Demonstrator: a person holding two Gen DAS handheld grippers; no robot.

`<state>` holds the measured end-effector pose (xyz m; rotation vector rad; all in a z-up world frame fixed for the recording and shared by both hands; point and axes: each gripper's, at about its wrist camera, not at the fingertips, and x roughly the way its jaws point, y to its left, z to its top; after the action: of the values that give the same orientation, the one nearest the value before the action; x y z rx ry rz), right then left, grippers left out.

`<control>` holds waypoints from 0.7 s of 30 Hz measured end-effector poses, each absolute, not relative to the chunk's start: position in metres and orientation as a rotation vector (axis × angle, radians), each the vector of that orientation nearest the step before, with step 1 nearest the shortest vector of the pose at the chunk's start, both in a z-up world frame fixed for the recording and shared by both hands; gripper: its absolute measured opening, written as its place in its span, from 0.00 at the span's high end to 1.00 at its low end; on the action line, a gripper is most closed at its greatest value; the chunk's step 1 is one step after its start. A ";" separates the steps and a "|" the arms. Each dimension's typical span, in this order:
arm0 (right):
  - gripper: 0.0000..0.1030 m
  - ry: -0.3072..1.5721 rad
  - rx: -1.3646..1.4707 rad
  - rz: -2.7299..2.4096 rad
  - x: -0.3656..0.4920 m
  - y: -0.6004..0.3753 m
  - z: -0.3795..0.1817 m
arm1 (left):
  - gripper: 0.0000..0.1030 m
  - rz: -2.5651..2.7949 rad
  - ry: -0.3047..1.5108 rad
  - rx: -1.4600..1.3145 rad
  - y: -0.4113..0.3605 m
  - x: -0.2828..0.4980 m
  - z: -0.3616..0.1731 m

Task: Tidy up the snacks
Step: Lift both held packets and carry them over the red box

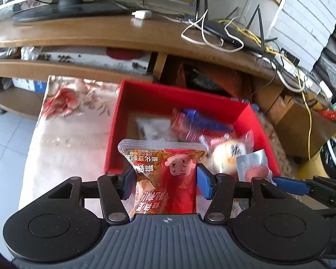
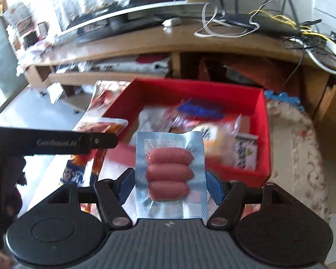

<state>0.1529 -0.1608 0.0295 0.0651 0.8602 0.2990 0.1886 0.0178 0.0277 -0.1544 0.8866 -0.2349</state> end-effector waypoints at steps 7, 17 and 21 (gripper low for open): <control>0.29 0.821 0.090 0.244 0.187 -0.173 0.037 | 0.39 -0.234 0.870 -0.132 -0.001 0.213 0.030; 0.29 0.799 0.085 0.194 0.230 -0.184 0.034 | 0.39 -0.210 0.856 -0.075 -0.023 0.248 0.022; 0.29 0.810 0.081 0.176 0.241 -0.187 0.027 | 0.39 -0.203 0.865 -0.061 -0.027 0.254 0.017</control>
<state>0.2415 -0.1874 0.0269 0.0812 0.8101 0.1756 0.2539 -0.0267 0.0166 -0.0609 0.8648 -0.2027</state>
